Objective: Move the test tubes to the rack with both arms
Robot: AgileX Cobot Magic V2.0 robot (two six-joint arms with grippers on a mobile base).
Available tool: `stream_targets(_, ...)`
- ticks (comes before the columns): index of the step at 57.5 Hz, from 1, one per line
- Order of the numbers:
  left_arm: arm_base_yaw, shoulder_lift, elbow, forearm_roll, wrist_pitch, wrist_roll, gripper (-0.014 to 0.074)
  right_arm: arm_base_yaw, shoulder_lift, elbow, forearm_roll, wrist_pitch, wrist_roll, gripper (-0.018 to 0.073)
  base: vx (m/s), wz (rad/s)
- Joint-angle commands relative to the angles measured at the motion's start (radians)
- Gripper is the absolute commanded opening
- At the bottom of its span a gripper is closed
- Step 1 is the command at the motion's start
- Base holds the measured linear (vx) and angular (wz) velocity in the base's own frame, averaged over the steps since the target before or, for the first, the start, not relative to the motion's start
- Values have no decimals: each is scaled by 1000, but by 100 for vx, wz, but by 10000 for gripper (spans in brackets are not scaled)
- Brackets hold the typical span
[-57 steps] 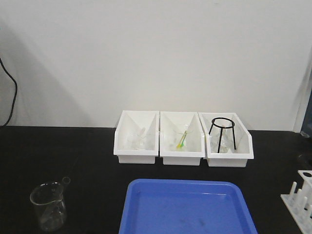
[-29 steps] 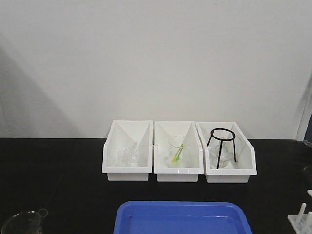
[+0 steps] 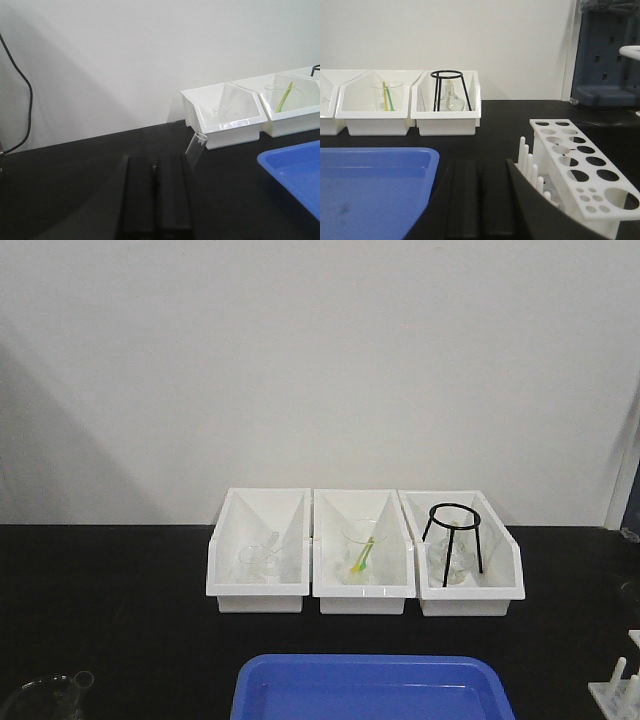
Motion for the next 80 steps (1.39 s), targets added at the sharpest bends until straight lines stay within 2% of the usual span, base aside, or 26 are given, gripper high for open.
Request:
stream_targets(1,2,-21,27,-3,-77,-7,-21,0,-7,10,-3,-76,-4,-8,0,0)
stream_targets(22,2,-21,26,-2,-116,3,-21,0,-7,10,-3,-107,-4,-8,0,0)
stream_targets(26,2,-21,26,-1,-176,3,-21,0,-7,10,-3,-149,-4,-8,0,0)
stream_targets(35,2,-21,19,-6,-318,-22,-21,0,-7,10,-3,-334,-4,-8,0,0)
stream_targets(38,2,-21,3,-18,-313,-58,-21,0,-7,3,-3,-389,-1,-8,0,0)
stream_targets(42,2,-19,-31,-61,-262,-110,-21,0,-7,-34,-3,-388,12,-8,0,0)
stream_targets(50,2,4,-143,-74,-152,-123,-21,0,24,-208,-7,-253,5,-8,0,0)
stream_targets(56,2,106,-259,-74,-153,-120,-21,0,120,-370,-15,-184,-34,-8,0,0)
stream_targets(66,2,398,-501,-73,-156,-120,-21,0,378,-603,-13,-174,-67,-8,0,0)
stream_targets(73,2,578,-652,-74,-155,-110,-21,0,519,-693,-13,-182,-67,-8,0,0)
stream_targets(80,2,691,-767,-70,-103,-102,-17,0,607,-729,-8,-187,-62,-8,0,0)
